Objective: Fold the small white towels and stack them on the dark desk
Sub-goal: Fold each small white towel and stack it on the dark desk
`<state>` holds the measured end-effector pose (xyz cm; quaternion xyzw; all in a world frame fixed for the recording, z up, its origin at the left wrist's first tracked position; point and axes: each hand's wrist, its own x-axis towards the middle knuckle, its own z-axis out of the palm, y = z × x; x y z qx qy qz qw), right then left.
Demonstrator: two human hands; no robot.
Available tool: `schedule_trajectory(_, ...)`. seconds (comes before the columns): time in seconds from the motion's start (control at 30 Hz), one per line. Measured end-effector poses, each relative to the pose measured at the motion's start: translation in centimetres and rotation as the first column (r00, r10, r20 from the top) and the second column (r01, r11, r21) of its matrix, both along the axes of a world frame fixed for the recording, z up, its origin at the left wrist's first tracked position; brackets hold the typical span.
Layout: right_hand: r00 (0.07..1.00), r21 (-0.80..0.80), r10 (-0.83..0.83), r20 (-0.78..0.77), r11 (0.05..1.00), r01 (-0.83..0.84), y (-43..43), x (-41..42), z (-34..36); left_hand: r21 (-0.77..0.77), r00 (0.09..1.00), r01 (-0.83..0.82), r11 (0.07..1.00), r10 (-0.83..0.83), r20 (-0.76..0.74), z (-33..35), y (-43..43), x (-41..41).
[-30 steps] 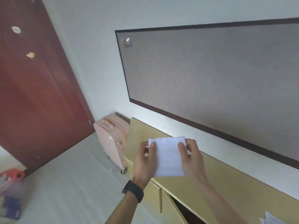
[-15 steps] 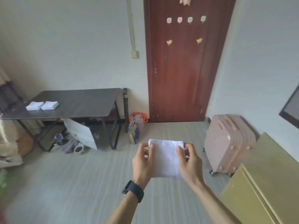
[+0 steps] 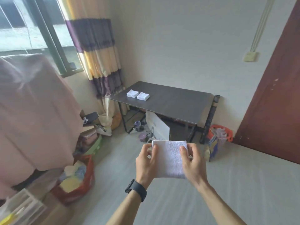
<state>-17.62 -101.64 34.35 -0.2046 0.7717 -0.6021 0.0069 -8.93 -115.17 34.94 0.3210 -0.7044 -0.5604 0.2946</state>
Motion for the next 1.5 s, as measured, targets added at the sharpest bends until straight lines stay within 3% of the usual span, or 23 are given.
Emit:
schedule_trajectory(0.73, 0.962, 0.008, 0.273, -0.006, 0.962, -0.273, -42.7, -26.9, -0.7, -0.014, 0.953, -0.301, 0.954, 0.301, 0.017, -0.6, -39.6, -23.2)
schedule_trajectory(1.13, 0.979, 0.01, 0.195, 0.066, 0.981, -0.196, -67.4, -38.1, -3.5, -0.012, 0.979, -0.183, 0.983, 0.183, 0.092, -3.6, -66.2, -35.9)
schedule_trajectory(1.5, 0.979, 0.061, 0.065, 0.195, 0.995, -0.078, -82.9, -52.6, -7.8, 0.06, 0.987, -0.088, 0.994, 0.079, 0.139, -7.3, -82.0, -51.4)
